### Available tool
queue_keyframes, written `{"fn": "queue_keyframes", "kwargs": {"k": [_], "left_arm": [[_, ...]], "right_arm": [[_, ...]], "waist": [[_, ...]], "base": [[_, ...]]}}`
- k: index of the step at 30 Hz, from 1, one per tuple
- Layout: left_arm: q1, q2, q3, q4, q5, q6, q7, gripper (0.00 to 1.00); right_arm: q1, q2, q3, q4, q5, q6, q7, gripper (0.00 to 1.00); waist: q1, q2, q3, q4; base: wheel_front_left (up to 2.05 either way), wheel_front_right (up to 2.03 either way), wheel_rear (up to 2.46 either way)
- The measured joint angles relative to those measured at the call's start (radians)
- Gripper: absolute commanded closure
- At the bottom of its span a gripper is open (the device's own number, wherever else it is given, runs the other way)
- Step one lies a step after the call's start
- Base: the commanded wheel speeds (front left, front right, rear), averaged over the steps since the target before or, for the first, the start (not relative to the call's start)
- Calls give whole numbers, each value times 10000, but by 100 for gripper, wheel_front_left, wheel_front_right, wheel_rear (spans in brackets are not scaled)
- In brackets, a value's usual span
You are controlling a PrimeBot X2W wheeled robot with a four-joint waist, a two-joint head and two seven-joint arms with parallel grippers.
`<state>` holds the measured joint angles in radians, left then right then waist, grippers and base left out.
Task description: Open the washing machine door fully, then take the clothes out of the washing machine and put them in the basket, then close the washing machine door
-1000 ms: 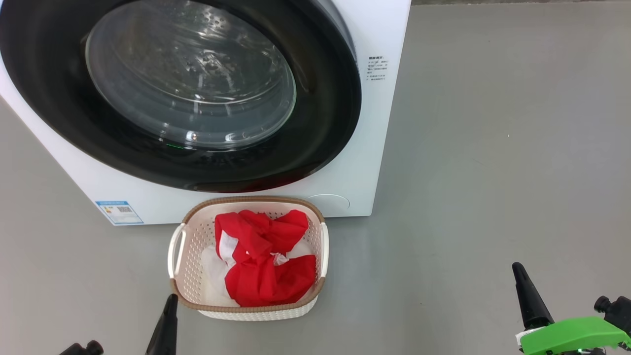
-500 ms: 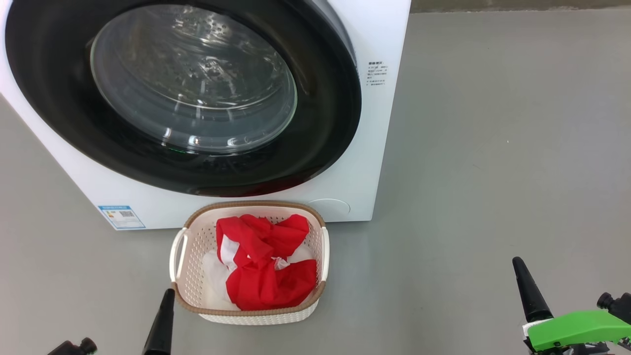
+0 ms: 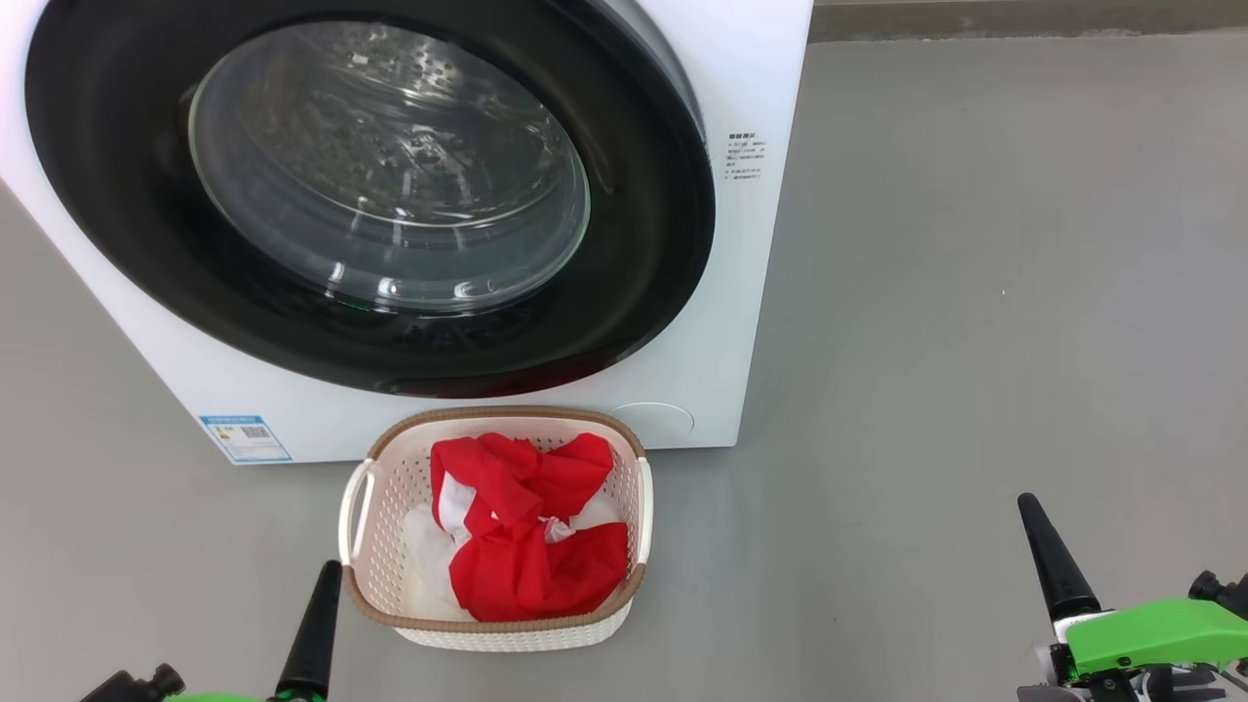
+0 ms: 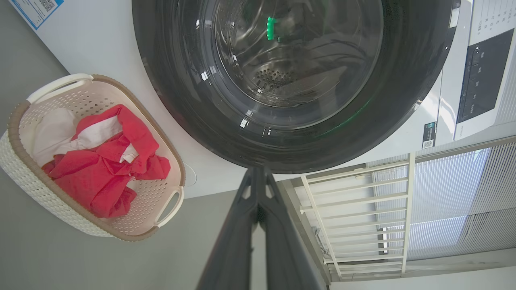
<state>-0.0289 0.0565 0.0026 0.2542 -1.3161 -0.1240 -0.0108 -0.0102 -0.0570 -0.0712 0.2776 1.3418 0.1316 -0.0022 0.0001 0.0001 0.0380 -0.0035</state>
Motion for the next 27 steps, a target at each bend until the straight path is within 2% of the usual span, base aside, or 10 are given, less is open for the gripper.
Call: {"fn": "queue_keyframes", "kwargs": {"k": [27], "left_arm": [[-232,4,288,82,-2819,0,736,100]], "right_arm": [[-408,2,-240,-44,2466,-2,767,100]], "waist": [[0,0,-313,31]], "base": [[0,0,0]]}}
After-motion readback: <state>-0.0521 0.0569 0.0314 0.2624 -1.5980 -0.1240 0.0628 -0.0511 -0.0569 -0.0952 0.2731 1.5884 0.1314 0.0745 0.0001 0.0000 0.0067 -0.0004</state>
